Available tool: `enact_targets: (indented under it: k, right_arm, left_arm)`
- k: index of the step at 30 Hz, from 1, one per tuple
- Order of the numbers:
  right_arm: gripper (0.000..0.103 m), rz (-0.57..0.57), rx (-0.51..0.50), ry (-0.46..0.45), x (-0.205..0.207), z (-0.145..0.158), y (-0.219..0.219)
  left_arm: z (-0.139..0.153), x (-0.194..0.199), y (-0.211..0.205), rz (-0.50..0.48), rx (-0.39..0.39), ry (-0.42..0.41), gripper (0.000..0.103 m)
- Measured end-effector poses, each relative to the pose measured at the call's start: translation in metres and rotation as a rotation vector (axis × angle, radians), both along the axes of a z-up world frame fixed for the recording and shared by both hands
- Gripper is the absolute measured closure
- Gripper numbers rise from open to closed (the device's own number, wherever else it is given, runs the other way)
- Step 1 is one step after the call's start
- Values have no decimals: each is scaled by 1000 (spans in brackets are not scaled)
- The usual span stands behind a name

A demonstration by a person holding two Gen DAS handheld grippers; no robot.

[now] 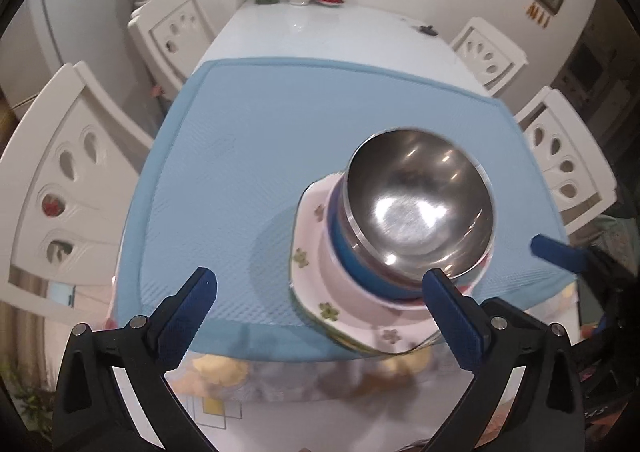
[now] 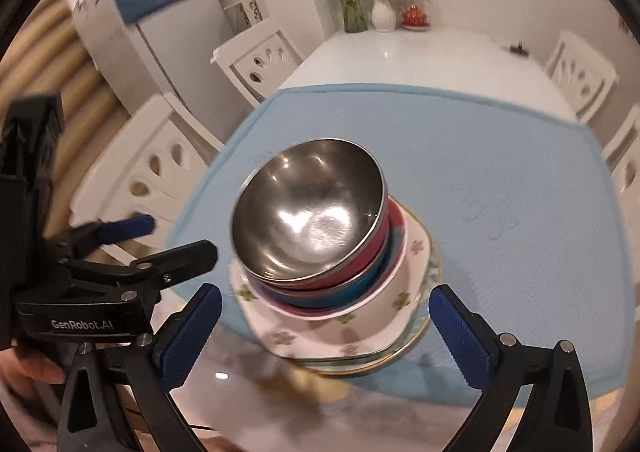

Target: Organize plates and bowls

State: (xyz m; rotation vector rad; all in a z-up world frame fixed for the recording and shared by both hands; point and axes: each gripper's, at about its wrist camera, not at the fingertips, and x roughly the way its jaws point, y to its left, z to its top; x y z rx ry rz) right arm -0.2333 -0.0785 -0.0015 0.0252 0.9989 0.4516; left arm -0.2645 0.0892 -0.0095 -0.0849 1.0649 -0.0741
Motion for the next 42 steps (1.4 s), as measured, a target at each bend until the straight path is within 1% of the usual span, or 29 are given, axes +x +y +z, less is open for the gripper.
enact_targets:
  k: [2, 4, 7, 11, 17, 42]
  right_arm:
    - [0, 2, -16, 6, -2, -5, 2]
    - [0, -10, -20, 11, -6, -10, -2]
    - [0, -23, -14, 22, -4, -14, -6]
    - [0, -33, -14, 6, -3, -15, -9]
    - [0, -32, -16, -8, -3, -14, -7]
    - [0, -31, -2, 23, 5, -21, -6]
  left_arm:
    - [-6, -1, 1, 5, 4, 10, 1]
    - [-12, -2, 0, -3, 25, 18, 1]
    - [-14, -4, -3, -18, 50, -3, 1]
    - [-12, -7, -9, -30, 76, -32, 1]
    - [-14, -6, -9, -26, 63, -24, 1]
    - [-17, 0, -7, -30, 70, -11, 1]
